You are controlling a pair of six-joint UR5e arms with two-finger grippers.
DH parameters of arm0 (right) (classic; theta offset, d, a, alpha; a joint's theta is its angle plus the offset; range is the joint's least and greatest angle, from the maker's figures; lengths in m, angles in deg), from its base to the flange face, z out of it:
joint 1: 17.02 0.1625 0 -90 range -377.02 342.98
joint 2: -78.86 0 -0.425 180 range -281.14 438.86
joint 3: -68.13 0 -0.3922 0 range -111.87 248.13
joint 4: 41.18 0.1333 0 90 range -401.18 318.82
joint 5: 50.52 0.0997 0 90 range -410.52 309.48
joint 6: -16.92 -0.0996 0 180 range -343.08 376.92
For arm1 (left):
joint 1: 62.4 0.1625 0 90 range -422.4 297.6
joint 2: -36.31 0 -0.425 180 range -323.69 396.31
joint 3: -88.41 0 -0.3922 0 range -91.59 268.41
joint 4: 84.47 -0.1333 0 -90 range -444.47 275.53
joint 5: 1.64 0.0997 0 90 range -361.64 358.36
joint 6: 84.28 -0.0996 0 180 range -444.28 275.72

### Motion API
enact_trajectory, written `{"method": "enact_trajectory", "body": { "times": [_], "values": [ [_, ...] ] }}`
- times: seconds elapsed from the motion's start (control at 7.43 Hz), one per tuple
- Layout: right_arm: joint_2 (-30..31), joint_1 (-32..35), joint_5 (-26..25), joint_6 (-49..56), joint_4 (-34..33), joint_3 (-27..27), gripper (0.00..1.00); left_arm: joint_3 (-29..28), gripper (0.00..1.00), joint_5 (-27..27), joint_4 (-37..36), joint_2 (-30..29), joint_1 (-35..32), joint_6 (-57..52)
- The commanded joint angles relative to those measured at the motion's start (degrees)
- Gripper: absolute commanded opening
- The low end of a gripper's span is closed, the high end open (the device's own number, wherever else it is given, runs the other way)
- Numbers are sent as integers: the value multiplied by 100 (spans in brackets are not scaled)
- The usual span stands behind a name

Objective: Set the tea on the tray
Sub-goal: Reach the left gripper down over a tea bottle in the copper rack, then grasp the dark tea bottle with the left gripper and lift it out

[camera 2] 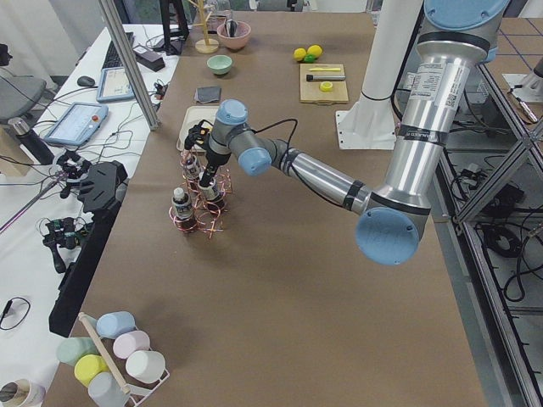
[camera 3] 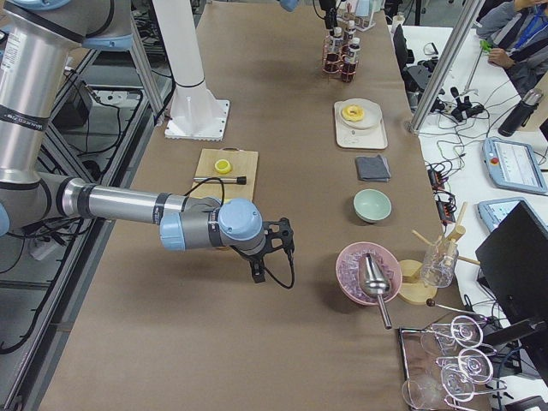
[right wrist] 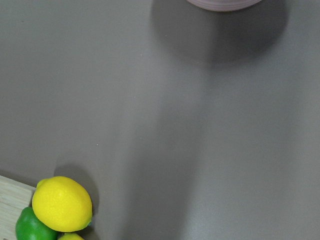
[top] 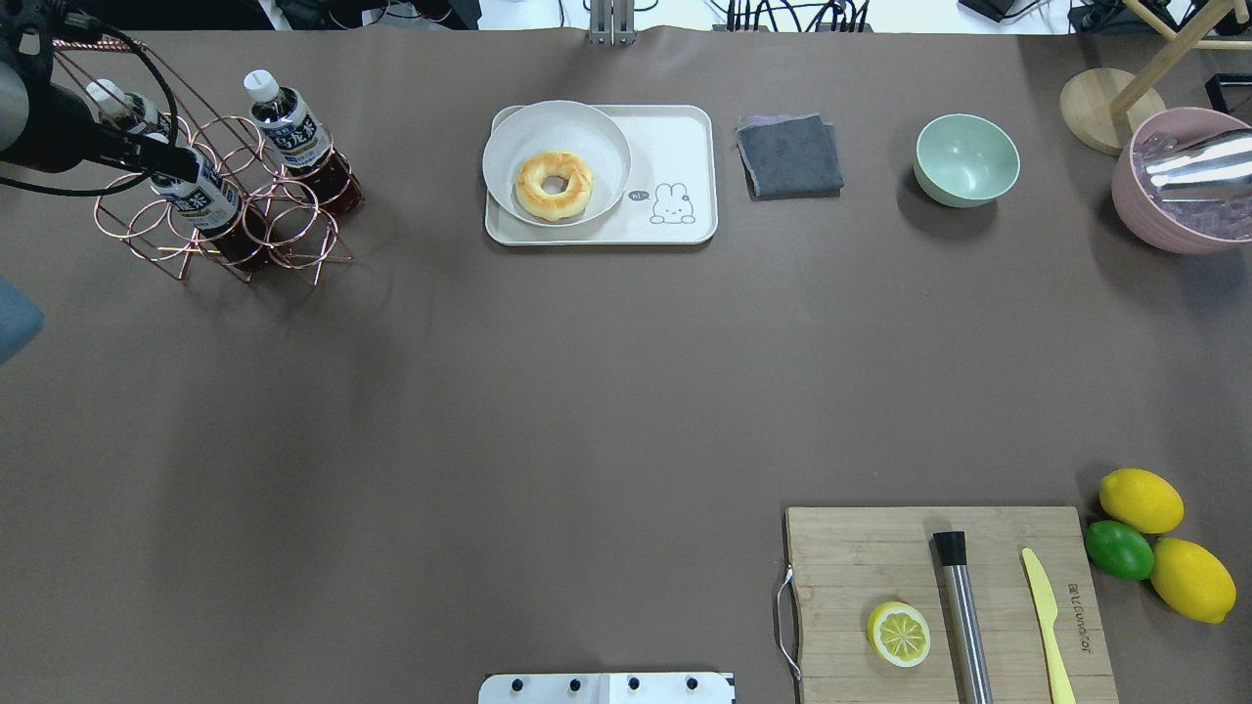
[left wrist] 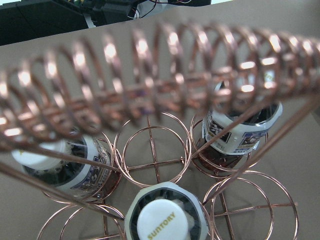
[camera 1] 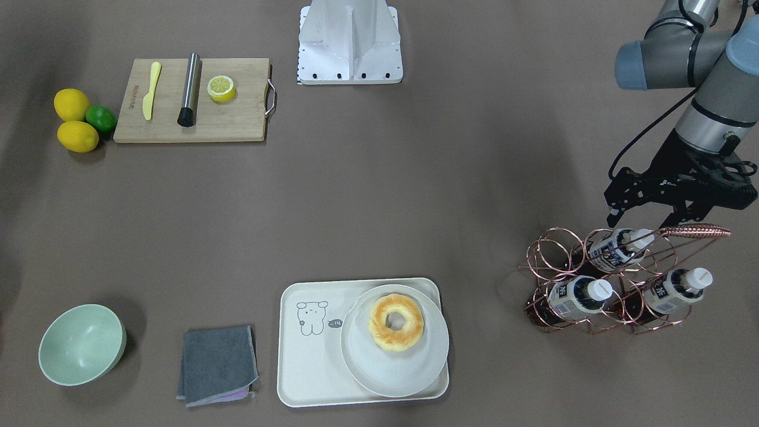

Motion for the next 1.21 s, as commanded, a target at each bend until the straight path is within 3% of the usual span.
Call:
{"method": "enact_trajectory", "body": {
  "times": [0.0,0.4,0.81,1.08],
  "values": [
    [1,0,1,0,0,0,100,-133,84,8,-2,-123,-21,8],
    [1,0,1,0,0,18,100,-177,69,-9,-11,-150,-126,8],
    [-8,0,-8,0,0,9,100,-169,63,-18,-11,-150,-144,17],
    [-16,0,-8,0,0,9,100,-168,54,-18,-11,-203,-118,96]
  ]
}}
